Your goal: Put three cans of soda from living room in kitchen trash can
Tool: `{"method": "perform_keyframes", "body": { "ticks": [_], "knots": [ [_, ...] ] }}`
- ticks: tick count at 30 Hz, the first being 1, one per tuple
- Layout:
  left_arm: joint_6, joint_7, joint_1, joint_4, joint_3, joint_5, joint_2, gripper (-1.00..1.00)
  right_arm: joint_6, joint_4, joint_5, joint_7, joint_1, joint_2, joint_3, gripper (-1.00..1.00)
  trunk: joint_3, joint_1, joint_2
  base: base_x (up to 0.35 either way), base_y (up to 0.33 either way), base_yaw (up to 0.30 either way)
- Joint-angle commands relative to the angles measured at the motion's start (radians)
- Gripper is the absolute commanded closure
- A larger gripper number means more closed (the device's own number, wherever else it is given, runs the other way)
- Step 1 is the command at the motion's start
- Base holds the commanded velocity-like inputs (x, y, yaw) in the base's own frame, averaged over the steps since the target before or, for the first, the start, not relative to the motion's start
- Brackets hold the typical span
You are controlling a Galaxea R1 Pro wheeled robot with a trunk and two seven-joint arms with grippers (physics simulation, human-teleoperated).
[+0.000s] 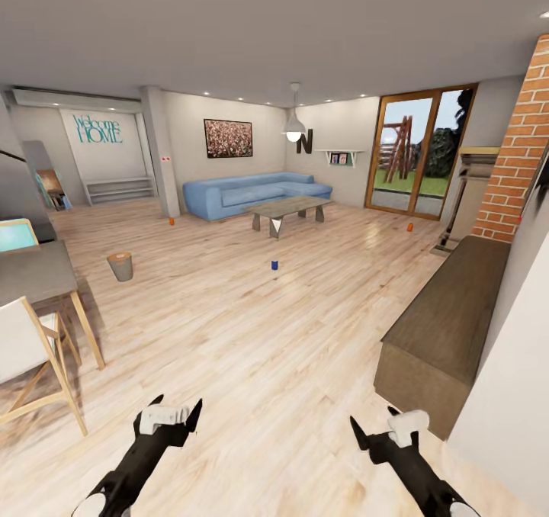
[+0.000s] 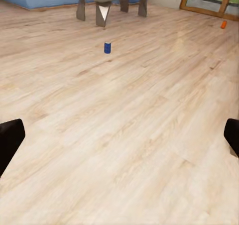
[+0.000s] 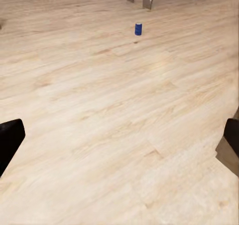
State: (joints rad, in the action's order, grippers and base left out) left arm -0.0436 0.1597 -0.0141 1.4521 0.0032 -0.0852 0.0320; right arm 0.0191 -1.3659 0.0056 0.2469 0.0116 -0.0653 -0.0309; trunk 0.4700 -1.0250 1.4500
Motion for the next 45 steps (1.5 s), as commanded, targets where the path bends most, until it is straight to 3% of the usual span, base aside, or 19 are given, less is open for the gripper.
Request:
{"method": "perform_keyframes", "body": {
  "ticks": [1,4,5,7,10,12,15,22,45],
  "knots": [
    [0.006,-0.001,-0.004,0.016,0.000,0.000,0.000,-1.00,0.002,-0.029,-0.002,0.003,0.008,0.000,-0.012,-1.00,0.000,0.000,0.000,0.000,0.000,0.000],
    [0.036,-0.003,-0.029,0.038,0.001,0.002,0.000,-1.00,-0.012,-0.083,-0.005,0.016,0.046,0.003,-0.052,-1.00,0.000,0.000,0.000,0.000,0.000,0.000],
    [0.079,-0.003,-0.059,0.035,0.000,0.004,0.000,-1.00,-0.056,-0.110,-0.006,0.032,0.082,0.003,-0.079,-1.00,0.000,0.000,0.000,0.006,0.000,0.000],
    [0.108,-0.002,-0.074,0.031,-0.001,0.006,-0.001,-1.00,-0.093,-0.118,-0.007,0.042,0.104,0.002,-0.091,-1.00,0.000,0.000,0.000,0.024,0.000,0.000],
    [0.144,-0.002,-0.088,-0.018,0.000,0.012,-0.003,-1.00,-0.153,-0.116,-0.009,0.055,0.150,0.003,-0.143,-1.00,0.000,0.000,0.000,0.113,0.000,0.000],
    [0.150,-0.003,-0.090,-0.039,0.000,0.013,-0.003,-1.00,-0.162,-0.116,-0.009,0.057,0.157,0.003,-0.154,-1.00,0.000,0.000,0.000,0.131,0.000,0.000],
    [0.166,-0.004,-0.095,-0.143,0.000,0.011,-0.003,-1.00,-0.186,-0.095,-0.009,0.064,0.176,0.004,-0.185,-1.00,0.000,0.000,0.000,0.132,0.000,0.000],
    [0.178,-0.004,-0.097,-0.198,0.000,0.012,-0.003,-1.00,-0.196,-0.031,-0.009,0.067,0.183,0.005,-0.197,-1.00,0.000,0.000,0.000,0.237,0.000,0.000],
    [0.186,-0.005,-0.097,-0.230,-0.002,0.015,-0.004,-1.00,-0.221,0.062,0.000,0.066,0.182,0.012,-0.189,-1.00,0.000,0.000,0.000,0.314,0.000,0.000]
  ]
}}
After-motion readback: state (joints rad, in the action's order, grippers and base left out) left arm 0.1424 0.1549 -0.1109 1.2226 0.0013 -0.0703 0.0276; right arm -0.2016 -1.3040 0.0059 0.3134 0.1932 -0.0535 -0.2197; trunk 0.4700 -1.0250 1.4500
